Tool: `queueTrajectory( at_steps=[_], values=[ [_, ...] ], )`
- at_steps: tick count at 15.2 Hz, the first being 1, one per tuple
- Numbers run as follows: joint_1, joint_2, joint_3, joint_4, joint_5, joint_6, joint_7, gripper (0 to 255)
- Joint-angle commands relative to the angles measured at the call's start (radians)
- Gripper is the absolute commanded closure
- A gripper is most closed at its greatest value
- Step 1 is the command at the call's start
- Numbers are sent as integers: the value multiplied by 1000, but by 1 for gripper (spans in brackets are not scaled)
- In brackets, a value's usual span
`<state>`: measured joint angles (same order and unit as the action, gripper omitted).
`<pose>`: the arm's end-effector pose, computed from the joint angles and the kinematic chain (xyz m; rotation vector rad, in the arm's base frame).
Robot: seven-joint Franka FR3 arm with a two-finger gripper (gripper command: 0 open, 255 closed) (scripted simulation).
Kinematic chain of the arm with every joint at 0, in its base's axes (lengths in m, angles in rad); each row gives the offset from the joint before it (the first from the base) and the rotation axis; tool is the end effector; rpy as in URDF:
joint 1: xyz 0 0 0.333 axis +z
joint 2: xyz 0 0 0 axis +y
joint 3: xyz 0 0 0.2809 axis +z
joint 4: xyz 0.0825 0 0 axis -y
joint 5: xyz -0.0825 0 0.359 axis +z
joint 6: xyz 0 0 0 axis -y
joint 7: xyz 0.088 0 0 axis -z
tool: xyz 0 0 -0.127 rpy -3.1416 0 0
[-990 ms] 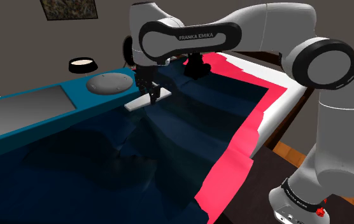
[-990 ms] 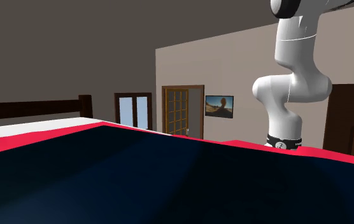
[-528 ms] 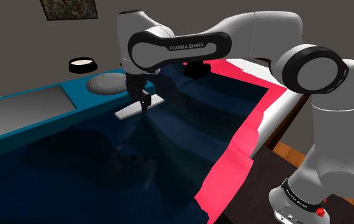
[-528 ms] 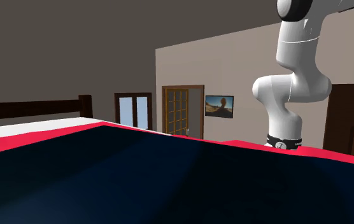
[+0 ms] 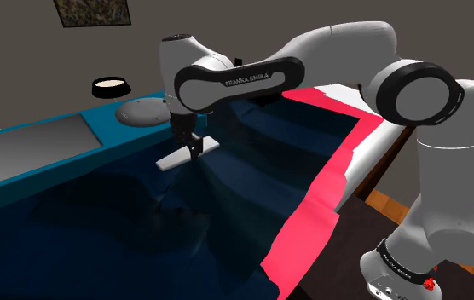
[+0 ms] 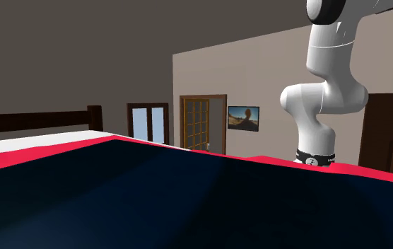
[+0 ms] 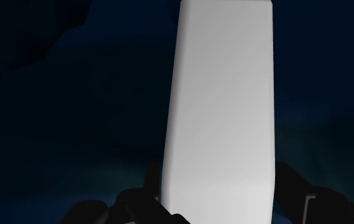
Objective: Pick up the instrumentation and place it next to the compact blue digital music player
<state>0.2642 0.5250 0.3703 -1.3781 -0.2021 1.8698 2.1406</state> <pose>0.5662 0.3432 0.3830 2.3065 -2.1326 0.0171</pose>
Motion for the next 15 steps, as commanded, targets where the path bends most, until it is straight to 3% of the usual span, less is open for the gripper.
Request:
queueTrajectory(
  at_steps=[1, 15],
  values=[
    [-1, 7, -2, -19, -3, 26, 2, 255],
    [-1, 64, -17, -123, -28, 183, 20, 255]
  ],
)
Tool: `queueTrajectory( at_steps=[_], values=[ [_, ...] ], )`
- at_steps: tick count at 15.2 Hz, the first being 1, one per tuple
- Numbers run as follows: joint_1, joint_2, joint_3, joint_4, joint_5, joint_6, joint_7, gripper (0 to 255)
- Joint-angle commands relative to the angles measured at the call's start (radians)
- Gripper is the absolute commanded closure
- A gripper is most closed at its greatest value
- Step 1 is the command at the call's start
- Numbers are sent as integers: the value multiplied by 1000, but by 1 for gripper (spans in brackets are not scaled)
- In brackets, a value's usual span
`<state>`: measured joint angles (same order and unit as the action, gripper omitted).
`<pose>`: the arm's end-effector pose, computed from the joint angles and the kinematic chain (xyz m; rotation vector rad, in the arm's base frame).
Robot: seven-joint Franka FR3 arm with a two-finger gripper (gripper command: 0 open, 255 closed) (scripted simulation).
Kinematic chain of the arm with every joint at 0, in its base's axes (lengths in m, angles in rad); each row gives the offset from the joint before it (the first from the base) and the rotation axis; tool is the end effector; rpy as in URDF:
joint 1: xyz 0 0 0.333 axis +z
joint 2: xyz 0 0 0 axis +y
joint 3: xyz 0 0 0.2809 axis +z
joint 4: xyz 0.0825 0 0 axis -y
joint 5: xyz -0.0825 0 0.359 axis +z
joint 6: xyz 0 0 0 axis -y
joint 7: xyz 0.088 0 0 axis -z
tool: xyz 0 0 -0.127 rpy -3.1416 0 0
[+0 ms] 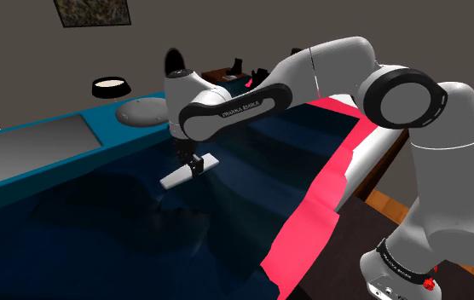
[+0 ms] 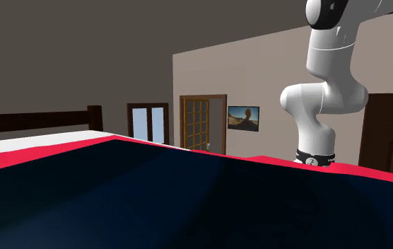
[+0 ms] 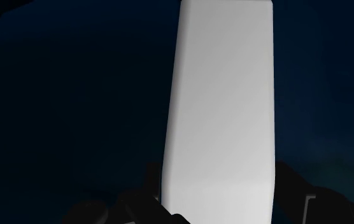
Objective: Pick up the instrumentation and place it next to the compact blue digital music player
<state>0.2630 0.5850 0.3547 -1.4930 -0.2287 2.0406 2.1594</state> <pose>0.5671 0.3434 0.3074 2.3065 -2.1324 0.0170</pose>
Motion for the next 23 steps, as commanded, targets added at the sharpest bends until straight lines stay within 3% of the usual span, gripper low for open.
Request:
queueTrajectory(
  at_steps=[1, 7, 8, 13, 17, 23],
  values=[
    [0, 3, -1, -8, -2, 12, 2, 255],
    [0, 3, -1, -8, -2, 12, 2, 255],
    [0, 4, -1, -8, -2, 12, 2, 0],
    [0, 4, -1, -7, -2, 12, 2, 0],
    [-1, -39, 10, 55, 17, -91, -11, 0],
    [-1, -39, 10, 55, 17, -91, -11, 0]
  ],
)
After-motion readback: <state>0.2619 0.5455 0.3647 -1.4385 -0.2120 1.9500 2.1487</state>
